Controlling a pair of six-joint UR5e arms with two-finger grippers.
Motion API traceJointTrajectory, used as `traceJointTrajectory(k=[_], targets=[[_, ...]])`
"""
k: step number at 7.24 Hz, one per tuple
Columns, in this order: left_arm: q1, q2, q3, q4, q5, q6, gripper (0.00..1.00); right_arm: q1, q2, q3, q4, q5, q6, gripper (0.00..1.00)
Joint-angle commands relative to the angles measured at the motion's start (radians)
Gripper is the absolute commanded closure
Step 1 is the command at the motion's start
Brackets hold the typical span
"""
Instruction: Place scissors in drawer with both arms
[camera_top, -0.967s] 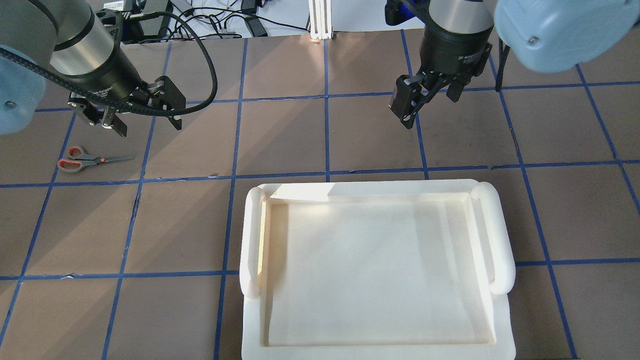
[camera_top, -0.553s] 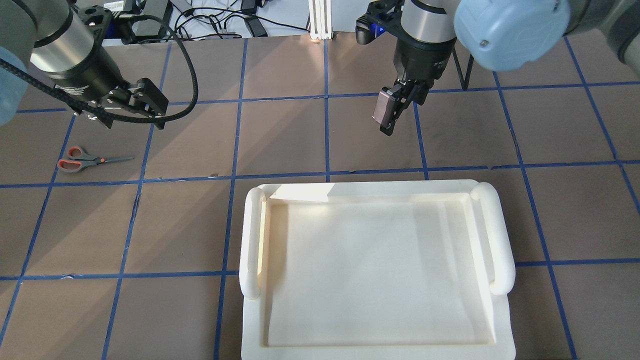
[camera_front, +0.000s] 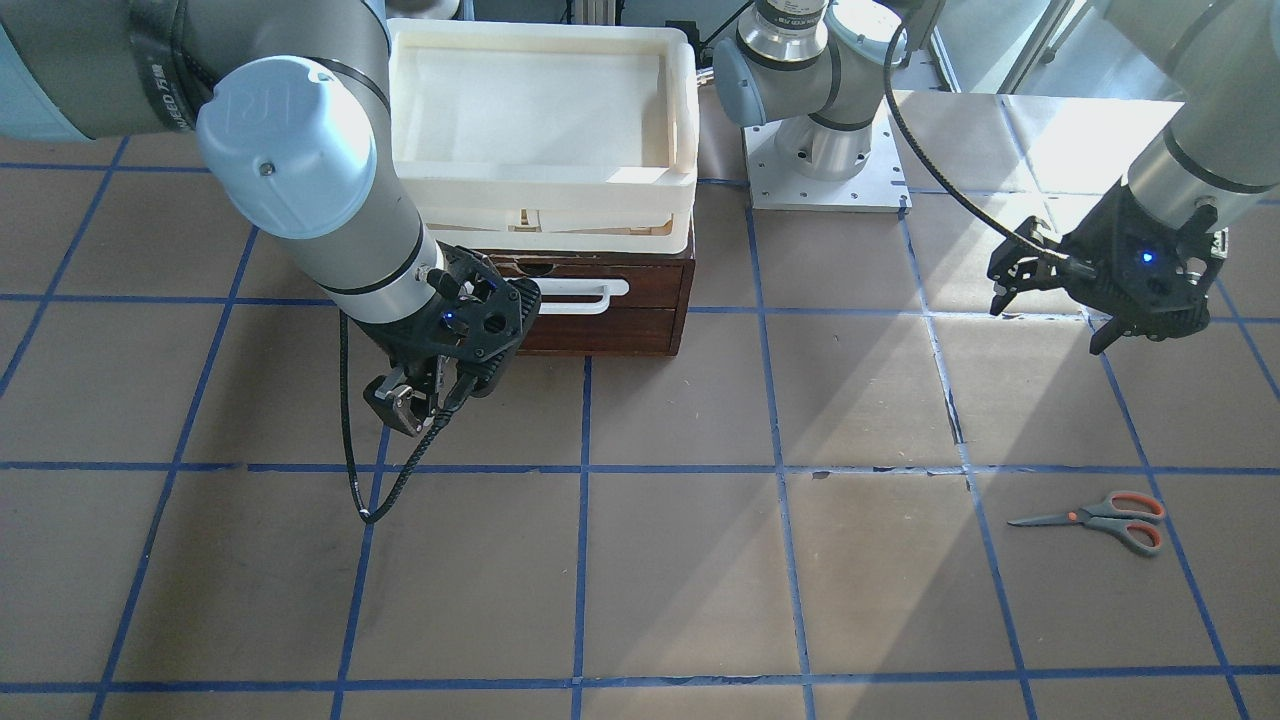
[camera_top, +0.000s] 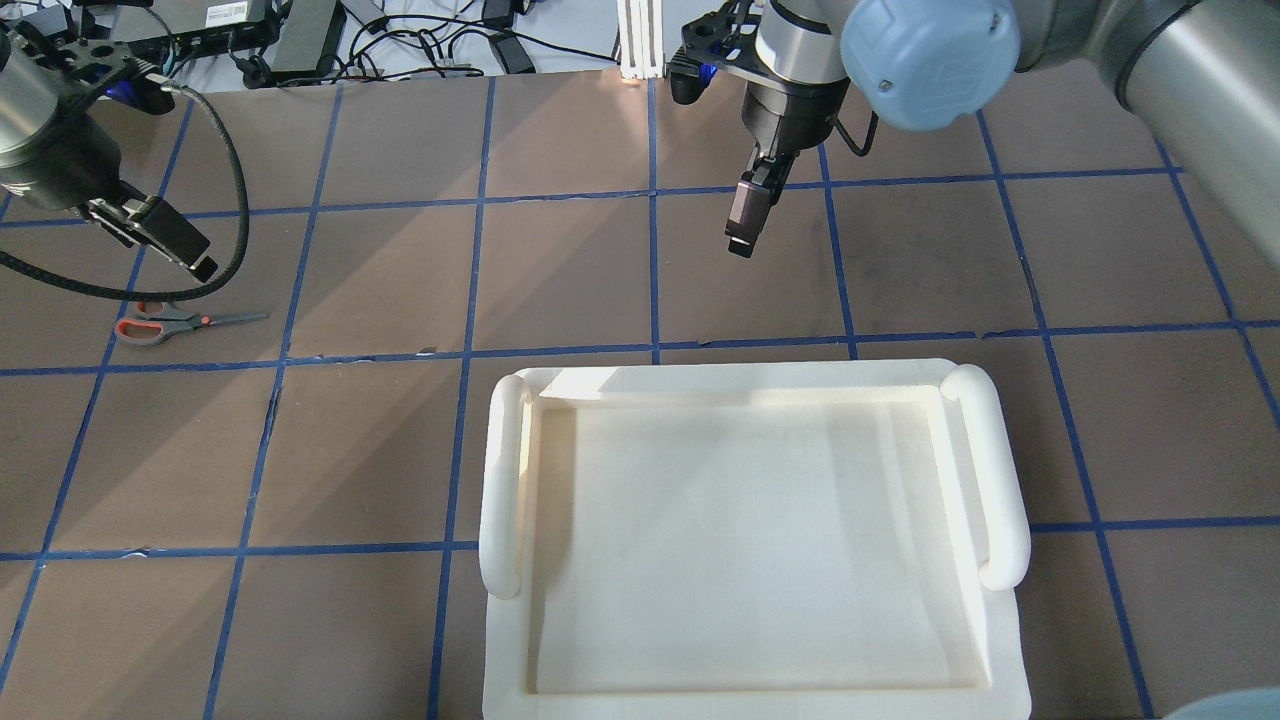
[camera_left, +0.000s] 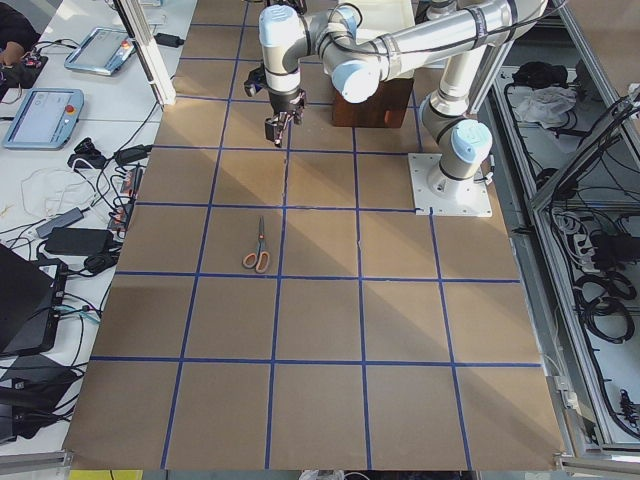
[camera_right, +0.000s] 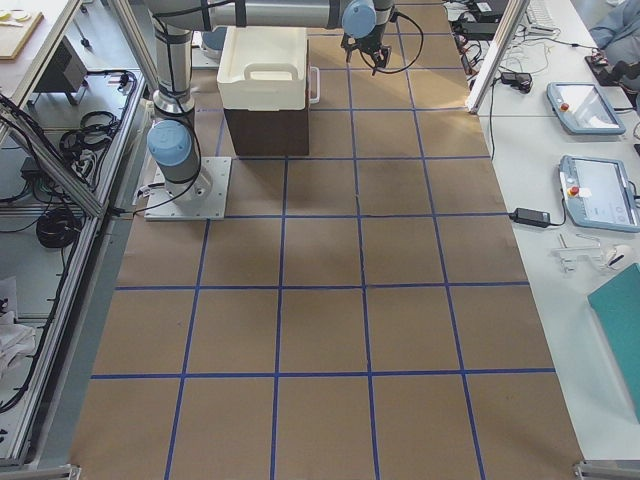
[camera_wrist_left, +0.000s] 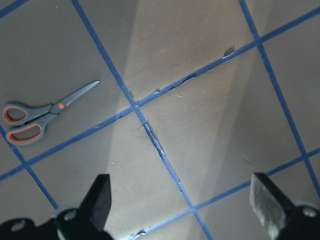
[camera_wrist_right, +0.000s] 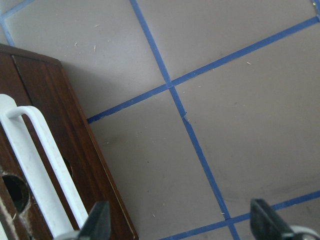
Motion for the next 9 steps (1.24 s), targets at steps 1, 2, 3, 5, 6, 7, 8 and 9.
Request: traceJointTrajectory(k=[1, 2, 3, 5, 6, 7, 8, 9], targets=[[0.056, -0.068, -0.002, 0.071, 0.004, 0.241, 0.0, 0.045, 0.018, 0.002, 0.067, -0.006, -0.054, 0.0], [0.068, -0.102, -0.002, 0.097, 0.004, 0.335, 0.0, 0.094, 0.033, 0.002, 0.061, -0.031, -0.085, 0.0], [0.104, -0.148, -0.004, 0.166, 0.001, 0.38, 0.0, 0.113, 0.047, 0.004, 0.04, -0.045, -0.166, 0.0], [0.148, -0.234, -0.019, 0.306, -0.003, 0.612, 0.0, 0.133, 0.046, 0.033, 0.035, -0.052, -0.293, 0.0], [0.151, -0.272, -0.02, 0.358, 0.004, 0.701, 0.0, 0.171, 0.046, 0.089, -0.026, -0.093, -0.304, 0.0], [0.161, -0.306, -0.02, 0.39, 0.004, 0.769, 0.0, 0.184, 0.044, 0.126, -0.037, -0.127, -0.307, 0.0], [0.176, -0.341, -0.022, 0.418, 0.003, 0.817, 0.0, 0.182, 0.046, 0.129, -0.036, -0.126, -0.314, 0.0], [0.185, -0.37, -0.022, 0.471, 0.001, 0.873, 0.0, 0.181, 0.046, 0.132, -0.031, -0.128, -0.315, 0.0]])
